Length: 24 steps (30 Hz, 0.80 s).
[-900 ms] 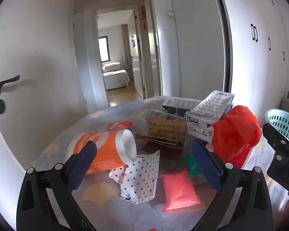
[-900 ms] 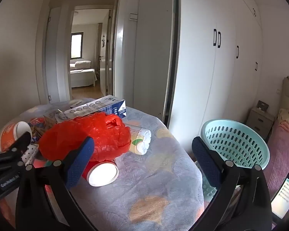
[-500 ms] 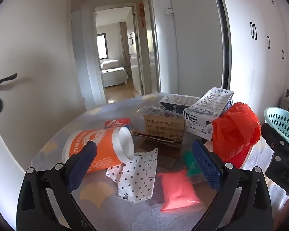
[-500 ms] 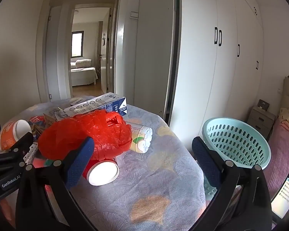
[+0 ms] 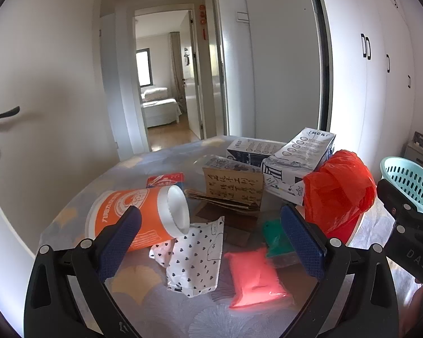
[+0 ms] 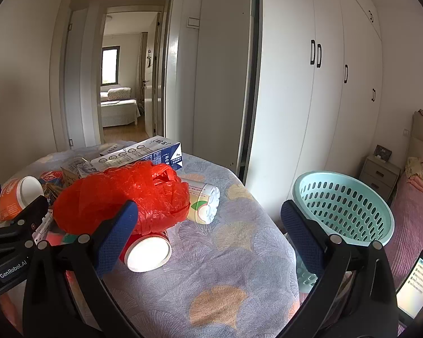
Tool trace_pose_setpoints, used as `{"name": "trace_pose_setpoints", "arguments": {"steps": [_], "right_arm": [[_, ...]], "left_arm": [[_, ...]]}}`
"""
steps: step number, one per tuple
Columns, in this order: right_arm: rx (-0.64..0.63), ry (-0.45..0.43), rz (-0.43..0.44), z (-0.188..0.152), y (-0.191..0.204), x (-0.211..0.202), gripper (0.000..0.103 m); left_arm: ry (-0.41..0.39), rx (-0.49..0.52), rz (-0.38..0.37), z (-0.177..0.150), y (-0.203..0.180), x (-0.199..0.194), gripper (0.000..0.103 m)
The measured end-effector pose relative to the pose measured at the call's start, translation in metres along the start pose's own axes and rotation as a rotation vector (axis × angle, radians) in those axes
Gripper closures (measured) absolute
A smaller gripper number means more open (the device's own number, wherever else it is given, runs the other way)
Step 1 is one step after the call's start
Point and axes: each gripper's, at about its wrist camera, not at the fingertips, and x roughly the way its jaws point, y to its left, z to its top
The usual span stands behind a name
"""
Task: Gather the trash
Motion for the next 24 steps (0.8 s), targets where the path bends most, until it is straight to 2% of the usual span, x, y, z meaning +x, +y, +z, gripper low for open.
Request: {"name": "trace_pose_setpoints", "arguments": {"steps": [24], "right_arm": [[-0.005,0.008,0.007,-0.0002,0.0008,0.0012,0.007]], "left_arm": [[0.002,-0.008,-0.023,0.0,0.0016,-0.0011,0.007]]}}
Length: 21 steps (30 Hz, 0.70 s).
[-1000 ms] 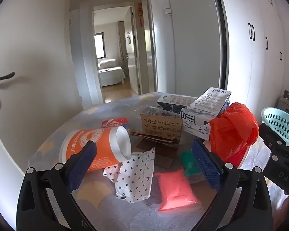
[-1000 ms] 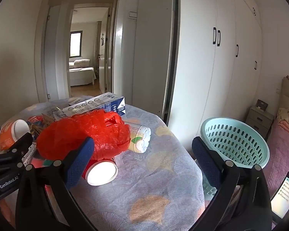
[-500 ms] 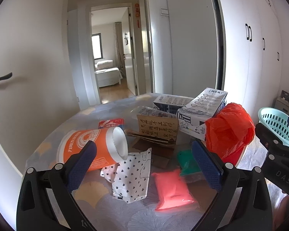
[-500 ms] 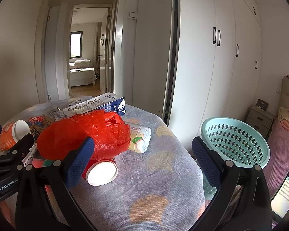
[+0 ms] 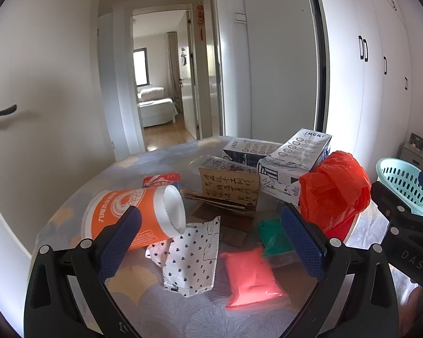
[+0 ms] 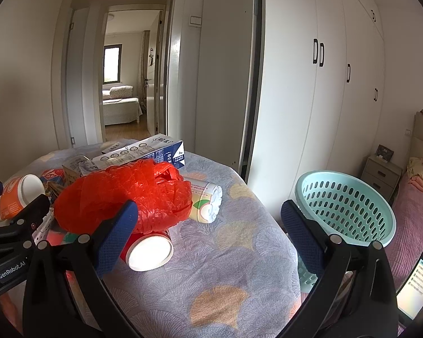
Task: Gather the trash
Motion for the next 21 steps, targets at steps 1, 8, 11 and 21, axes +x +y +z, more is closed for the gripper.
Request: {"name": "trace_pose_setpoints", "arguments": {"steps": [1,8,11,21], "right_arm": [[0.0,0.0,0.0,0.0,0.0,0.0,0.007],[0.0,0.0,0.001,0.0,0.0,0.0,0.007],[0.0,-0.002,0.001,0.0,0.0,0.0,0.007],[0.047,-0.075,-0.021,-0.001,-0.008,-0.014,0.007]], "left_arm": [[0.001,0.001,0.0,0.0,0.0,0.0,0.007],[0.001,0.0,-0.001,0.0,0.0,0.001,0.007],[0.001,0.001,0.0,0.0,0.0,0.001,0.007],[0.019,-0.059,-0.029,0.0,0.015,-0.007,0.007]]}}
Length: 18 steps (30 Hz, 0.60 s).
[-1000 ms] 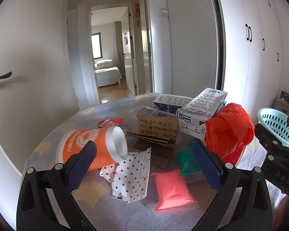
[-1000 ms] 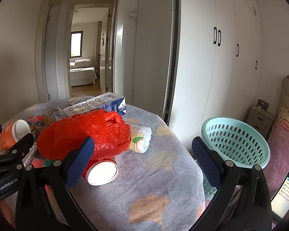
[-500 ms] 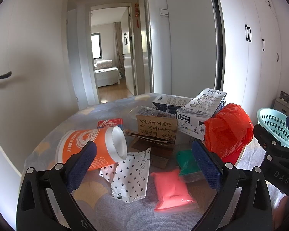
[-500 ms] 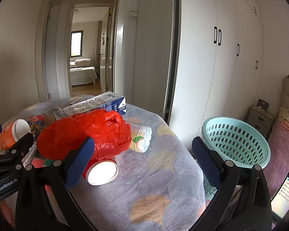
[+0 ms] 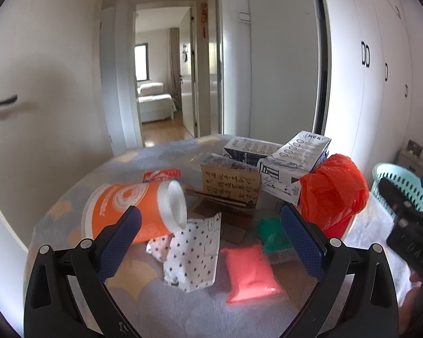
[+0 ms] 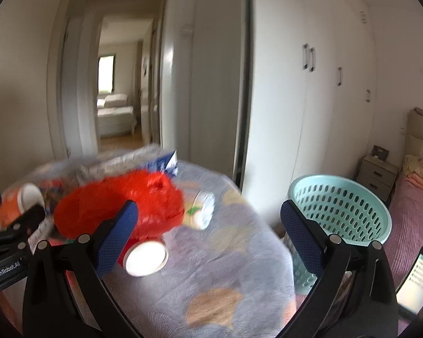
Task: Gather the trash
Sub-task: 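Grasp the red plastic bag with the right tool while the left tool grasps the orange cup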
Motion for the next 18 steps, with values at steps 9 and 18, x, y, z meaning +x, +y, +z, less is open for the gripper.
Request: {"name": "trace_pose_setpoints", "arguments": {"steps": [9,18], "right_arm": [[-0.003,0.036,0.05,0.004,-0.002,0.006,0.03],[0.096,0.173,0.164,0.016,-0.01,0.018,0.06]], "left_arm": [[0.053,-0.142,0.009,0.004,0.06,-0.02,0.007],[0.173,-0.152,0.04,0.032,0.076,0.013,0.008]]}}
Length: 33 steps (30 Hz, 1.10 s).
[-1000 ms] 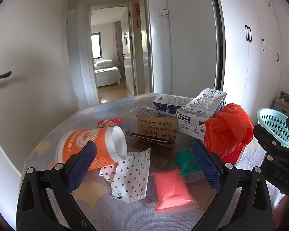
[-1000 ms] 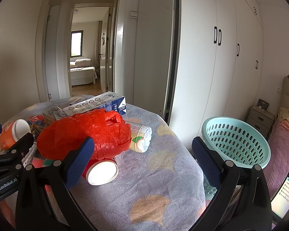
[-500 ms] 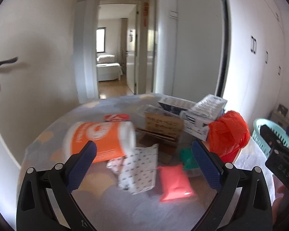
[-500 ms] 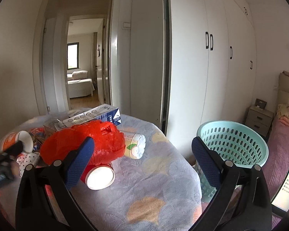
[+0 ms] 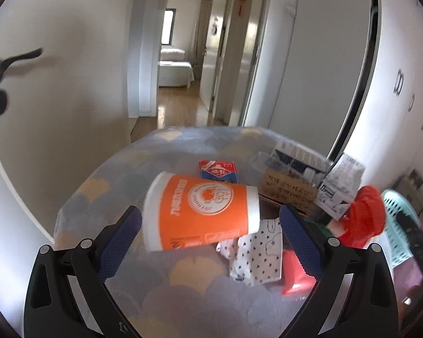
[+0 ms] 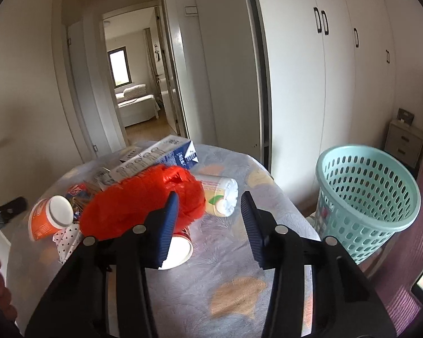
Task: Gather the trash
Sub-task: 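Grasp the red plastic bag with the right tool while the left tool grasps the orange cup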
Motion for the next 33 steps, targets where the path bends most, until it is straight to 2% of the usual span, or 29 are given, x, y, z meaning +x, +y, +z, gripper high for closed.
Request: {"name": "trace_pose_setpoints", "arguments": {"steps": [2,7,10,12,14,23,26,28,30,33], "right_arm": [[-0.024,-0.001,0.011,0.002,0.006,-0.004,0.06],[-0.068,0.012,0.039,0.002,0.022,-0.007,0.06],[-0.081,0.045,0.065,0.0,0.027,-0.001,0.06],[-0.081,0.059,0.071,-0.001,0.028,0.002,0.06],[-0.079,0.072,0.083,-0.002,0.029,0.004,0.06],[-0.078,0.102,0.125,-0.008,0.037,0.005,0.06],[-0.063,0.104,0.137,-0.008,0.035,0.004,0.055],[-0.058,0.099,0.141,-0.006,0.035,0.003,0.053],[-0.06,0.094,0.144,-0.004,0.036,0.0,0.047],[-0.074,0.08,0.147,0.0,0.038,-0.003,0.039]], "left_arm": [[0.042,0.036,0.043,0.002,-0.014,0.019,0.009],[0.105,0.071,0.103,-0.005,-0.019,0.044,0.027],[0.094,0.094,0.113,-0.01,-0.016,0.041,0.037],[0.088,0.11,0.102,-0.013,-0.013,0.032,0.052],[0.093,0.105,0.08,-0.017,-0.009,0.024,0.054],[0.109,0.045,0.088,-0.047,0.045,-0.018,0.053],[0.126,0.011,-0.004,-0.05,0.059,-0.029,0.037],[0.122,-0.021,-0.047,-0.044,0.058,-0.029,0.031],[0.126,-0.083,-0.064,-0.038,0.063,-0.024,0.016],[0.166,-0.18,-0.088,-0.027,0.068,0.0,0.016]]}}
